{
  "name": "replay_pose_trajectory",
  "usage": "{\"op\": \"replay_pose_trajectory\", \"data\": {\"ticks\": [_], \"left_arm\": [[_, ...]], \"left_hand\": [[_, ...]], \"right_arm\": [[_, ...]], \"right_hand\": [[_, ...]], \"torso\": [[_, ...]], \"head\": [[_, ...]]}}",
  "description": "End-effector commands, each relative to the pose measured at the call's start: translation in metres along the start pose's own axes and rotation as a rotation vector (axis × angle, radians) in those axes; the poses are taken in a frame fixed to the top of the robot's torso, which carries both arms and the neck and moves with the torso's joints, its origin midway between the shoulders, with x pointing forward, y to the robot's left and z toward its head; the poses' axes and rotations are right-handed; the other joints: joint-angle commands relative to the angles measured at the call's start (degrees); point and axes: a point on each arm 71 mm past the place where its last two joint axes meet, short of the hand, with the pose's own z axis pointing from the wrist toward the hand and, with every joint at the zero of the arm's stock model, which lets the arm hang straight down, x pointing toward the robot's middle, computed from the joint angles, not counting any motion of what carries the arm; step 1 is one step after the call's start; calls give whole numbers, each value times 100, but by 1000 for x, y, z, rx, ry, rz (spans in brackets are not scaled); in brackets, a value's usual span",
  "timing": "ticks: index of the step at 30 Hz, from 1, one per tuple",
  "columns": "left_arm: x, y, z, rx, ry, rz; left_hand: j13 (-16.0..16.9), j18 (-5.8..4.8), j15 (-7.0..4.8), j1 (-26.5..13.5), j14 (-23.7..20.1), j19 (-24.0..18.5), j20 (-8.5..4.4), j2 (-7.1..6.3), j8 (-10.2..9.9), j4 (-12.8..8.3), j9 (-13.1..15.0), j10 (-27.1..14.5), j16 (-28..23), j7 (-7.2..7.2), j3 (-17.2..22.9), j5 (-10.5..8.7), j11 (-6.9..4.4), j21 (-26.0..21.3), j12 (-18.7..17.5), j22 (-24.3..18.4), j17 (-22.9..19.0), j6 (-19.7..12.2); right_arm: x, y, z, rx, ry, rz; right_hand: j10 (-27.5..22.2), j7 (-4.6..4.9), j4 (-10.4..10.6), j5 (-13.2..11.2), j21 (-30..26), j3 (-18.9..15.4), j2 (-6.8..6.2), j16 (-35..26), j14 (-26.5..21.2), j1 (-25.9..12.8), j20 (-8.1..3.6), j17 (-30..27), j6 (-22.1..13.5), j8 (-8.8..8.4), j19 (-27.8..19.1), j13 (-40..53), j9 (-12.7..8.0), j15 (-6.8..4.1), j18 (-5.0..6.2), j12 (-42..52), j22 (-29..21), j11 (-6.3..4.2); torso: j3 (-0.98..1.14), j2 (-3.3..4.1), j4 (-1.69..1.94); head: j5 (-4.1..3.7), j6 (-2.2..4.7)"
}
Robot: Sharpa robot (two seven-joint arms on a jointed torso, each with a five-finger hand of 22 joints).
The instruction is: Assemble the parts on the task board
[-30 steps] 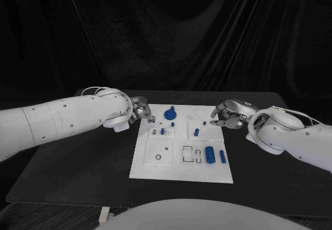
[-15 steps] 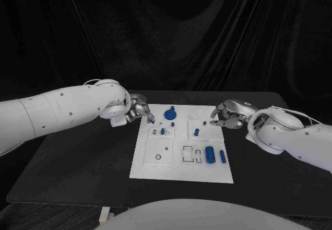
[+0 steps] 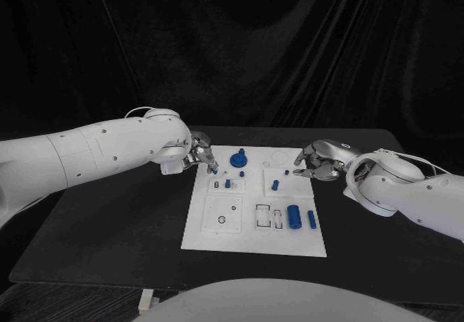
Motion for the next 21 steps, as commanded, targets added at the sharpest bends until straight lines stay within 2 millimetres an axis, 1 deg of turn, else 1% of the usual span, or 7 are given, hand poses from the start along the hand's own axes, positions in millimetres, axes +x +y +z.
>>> {"op": "replay_pose_trajectory", "data": {"ticks": [1,6,8,11,14,18,21], "left_arm": [[0,-1,1,-24,-80,24],[9,-2,-1,0,-135,38],[14,-2,-1,4,-146,46],[20,0,-1,3,-151,49],[25,3,0,-2,-151,49],[29,6,2,-8,-154,44],[32,7,3,-8,-154,41]], "left_hand": [[1507,20,-13,32,595,37,-19,25,33,-749,-12,595,15,-30,772,26,10,15,-3,1078,1510,11],[1507,15,-15,40,595,55,-20,38,24,-757,-22,595,15,-26,779,46,9,38,-3,1085,1510,5],[1507,15,-15,38,595,57,-21,37,23,-758,-24,595,15,-26,777,47,9,40,-3,1085,1510,5],[1507,11,-17,33,595,69,-22,38,21,-758,-31,595,15,-25,770,49,9,55,-3,1089,1510,13],[1507,11,-19,30,595,73,-23,38,19,-761,-37,595,15,-27,766,52,7,59,-3,1090,1510,20],[1507,11,-20,26,595,76,-24,37,17,-763,-43,595,15,-29,762,54,5,61,-3,1090,1510,28],[1507,10,-21,25,595,78,-24,37,16,-764,-45,595,15,-30,761,56,5,63,-3,1090,1510,31]], "right_arm": [[1,-1,-1,16,6,0],[1,-2,-2,17,5,0],[1,-2,-2,17,4,0],[1,-2,-2,17,4,0],[1,-2,-1,15,2,1],[2,-1,-1,15,0,1],[2,-2,-1,15,-2,1]], "right_hand": [[317,15,-26,24,-29,23,44,-39,306,32,1,309,8,1,-33,1141,-7,53,39,-23,601,45],[317,15,-26,24,-29,23,44,-39,306,32,1,309,8,1,-33,1141,-7,53,39,-23,601,45],[316,16,-31,28,-36,25,43,-43,304,37,1,305,7,0,-35,1140,-9,53,39,-25,599,46],[316,16,-31,28,-36,25,43,-43,304,37,1,305,7,0,-35,1140,-9,53,39,-25,599,46],[316,16,-31,28,-36,25,43,-43,304,37,1,305,7,0,-35,1140,-9,53,39,-25,599,46],[316,16,-31,28,-36,25,43,-43,304,37,1,305,7,0,-35,1140,-9,53,39,-25,599,46],[320,16,-34,32,-37,27,42,-47,302,40,2,300,8,0,-34,1145,-10,53,39,-21,600,47]], "torso": [[0,4,4],[0,7,-5],[-2,10,-9],[-1,10,-4],[8,-3,3],[11,-7,3],[12,-11,19]], "head": [[-11,-1],[3,-1],[20,-1],[36,-1],[38,-1],[39,-1],[26,-1]]}}
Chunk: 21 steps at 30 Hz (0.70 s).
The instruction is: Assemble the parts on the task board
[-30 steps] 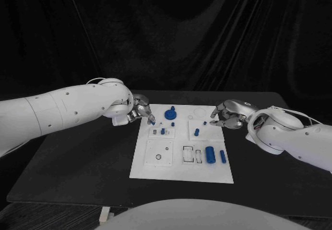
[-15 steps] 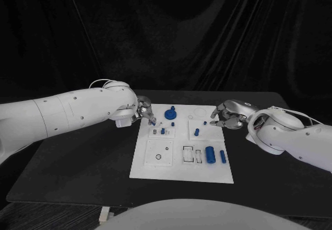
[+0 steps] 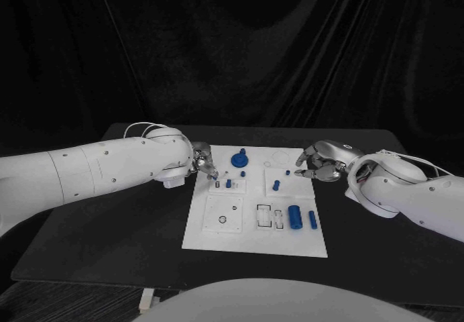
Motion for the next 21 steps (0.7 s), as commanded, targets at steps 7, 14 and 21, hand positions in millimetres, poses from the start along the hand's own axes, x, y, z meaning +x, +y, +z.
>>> {"op": "replay_pose_trajectory", "data": {"ticks": [7,14,21], "left_arm": [[7,2,3,-1,-32,-3],[12,4,5,-2,-24,-6],[15,5,7,-1,-17,-7]], "left_hand": [[1507,10,-21,10,595,37,17,22,19,-764,0,595,15,-41,762,31,5,18,-3,1091,1510,42],[1507,10,-23,6,595,42,16,22,16,-768,-8,595,15,-44,760,36,2,23,-3,1092,1510,51],[1507,10,-23,6,595,42,16,22,16,-768,-8,595,15,-44,760,36,2,23,-3,1092,1510,51]], "right_arm": [[1,-1,0,14,-5,1],[1,-1,0,15,-8,0],[0,-1,0,15,-11,0]], "right_hand": [[320,16,-18,32,-37,10,19,-25,302,17,2,300,8,0,-34,1145,-11,53,40,-21,601,47],[320,16,-18,32,-37,10,19,-25,302,17,2,300,8,0,-34,1145,-11,53,40,-21,601,47],[313,17,-22,38,-50,13,18,-34,300,20,2,291,10,-1,-37,1135,-12,54,42,-28,599,49]], "torso": [[5,-22,14],[2,-19,-4],[5,-11,-6]], "head": [[-15,-1],[5,-1],[-3,-1]]}}
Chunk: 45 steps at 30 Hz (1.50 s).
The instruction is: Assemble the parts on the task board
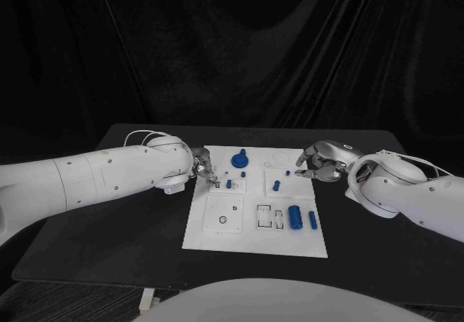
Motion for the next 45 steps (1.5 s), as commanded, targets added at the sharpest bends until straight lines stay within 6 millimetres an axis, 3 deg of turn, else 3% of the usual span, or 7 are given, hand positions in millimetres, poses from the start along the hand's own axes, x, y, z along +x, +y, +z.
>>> {"op": "replay_pose_trajectory", "data": {"ticks": [1,17,32,45], "left_arm": [[1,-2,1,15,-8,-2],[5,-4,4,21,1,0],[11,-1,5,15,20,1],[14,-2,4,22,30,4]], "left_hand": [[1507,9,-23,8,595,42,16,23,37,-768,3,595,15,-54,760,39,2,23,-3,1093,1506,40],[1507,13,-24,5,595,34,15,24,35,-769,-2,595,15,-56,759,41,1,11,-3,1088,1506,45],[1507,15,-25,1,595,29,14,26,31,-770,-9,595,15,-57,758,41,0,4,-3,1085,1506,49],[1507,16,-27,-2,595,28,13,29,29,-772,-14,595,15,-59,759,42,-1,0,-3,1083,1506,55]], "right_arm": [[0,-1,0,14,-10,0],[0,-1,0,12,-11,0],[1,-1,0,16,-9,0],[2,-1,0,19,-3,0]], "right_hand": [[312,17,-23,38,-51,13,18,-34,300,21,2,291,10,-1,-37,1135,-8,54,42,-28,600,49],[309,18,-26,42,-65,15,18,-43,297,24,2,281,10,-1,-41,1130,-9,54,44,-32,597,50],[309,18,-26,42,-65,15,18,-43,297,24,2,281,10,-1,-41,1130,-9,54,44,-32,597,50],[306,19,-36,50,-78,21,19,-57,293,33,3,267,10,-3,-43,1126,-12,56,46,-35,594,52]], "torso": [[2,9,-1],[-13,18,-3],[-3,15,4],[-6,16,0]], "head": [[-15,-1],[-4,-1],[-13,-1],[4,-1]]}}
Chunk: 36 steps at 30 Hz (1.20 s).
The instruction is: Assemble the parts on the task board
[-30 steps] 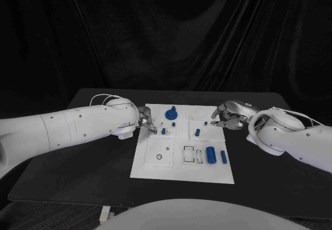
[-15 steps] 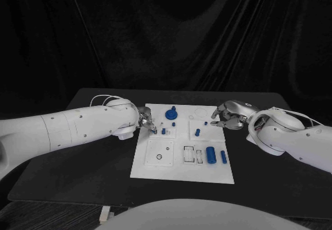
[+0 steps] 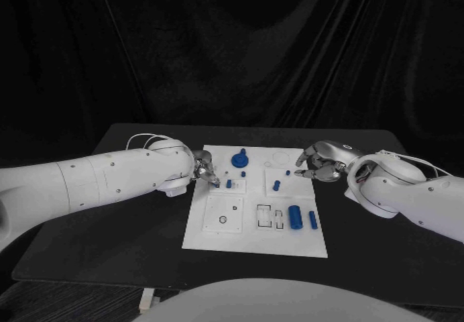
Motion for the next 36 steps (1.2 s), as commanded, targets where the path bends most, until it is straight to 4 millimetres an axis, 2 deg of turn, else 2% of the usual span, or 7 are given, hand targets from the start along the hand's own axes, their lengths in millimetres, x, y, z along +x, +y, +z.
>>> {"op": "replay_pose_trajectory", "data": {"ticks": [1,16,23,25,30,36], "left_arm": [[6,-1,1,9,23,7],[5,0,2,5,23,8],[4,1,3,2,20,7],[4,1,4,2,20,7],[4,1,4,3,24,9],[6,0,4,7,34,13]], "left_hand": [[1507,16,-26,19,595,28,13,50,16,-771,-7,595,15,-79,760,19,-2,1,-3,1084,1508,32],[1507,20,-28,9,595,19,12,54,10,-770,-17,595,15,-79,757,7,-2,-13,-3,1078,1508,38],[1507,23,-27,-56,595,11,11,113,-78,-719,-127,595,15,-82,673,-318,-2,-37,-3,1069,1508,37],[1507,24,-25,-85,595,6,13,137,-110,-672,-177,595,15,-88,613,-485,-4,-49,-3,1066,1508,48],[1507,26,-25,-93,595,3,13,150,-122,-652,-200,595,15,-90,591,-511,-4,-55,-3,1064,1508,55],[1507,28,-25,-102,595,-2,13,148,-130,-641,-214,595,15,-92,570,-533,-4,-64,-3,1061,1508,60]], "right_arm": [[1,-1,0,18,-2,0],[1,-2,0,21,0,-1],[1,-2,0,22,1,-1],[1,-2,0,22,1,-1],[1,-2,0,23,0,-1],[1,-2,0,24,-1,-1]], "right_hand": [[306,19,-20,27,-11,5,19,-34,293,34,3,267,10,-3,-43,1122,-9,56,46,-35,592,52],[299,20,-24,30,-33,9,22,-50,289,39,4,250,10,-4,-48,1113,-10,56,49,-41,587,53],[293,20,-28,32,-56,13,25,-65,285,43,4,235,10,-5,-54,1105,-11,57,53,-47,581,53],[283,21,-38,51,-73,25,33,-82,280,56,5,219,12,-5,-58,1092,-13,59,55,-57,578,54],[274,27,-72,234,-109,55,27,-105,274,84,8,195,14,-13,-61,1078,-26,61,58,-68,572,59],[266,27,-80,281,-131,65,26,-122,270,91,8,177,16,-16,-65,1068,-30,62,61,-75,567,59]], "torso": [[-1,0,0],[-2,1,-2],[-2,0,-6],[-3,0,-9],[-3,-1,-8],[-5,0,-8]], "head": [[5,-1],[10,-1],[11,-1],[17,-1],[17,-1],[15,-1]]}}
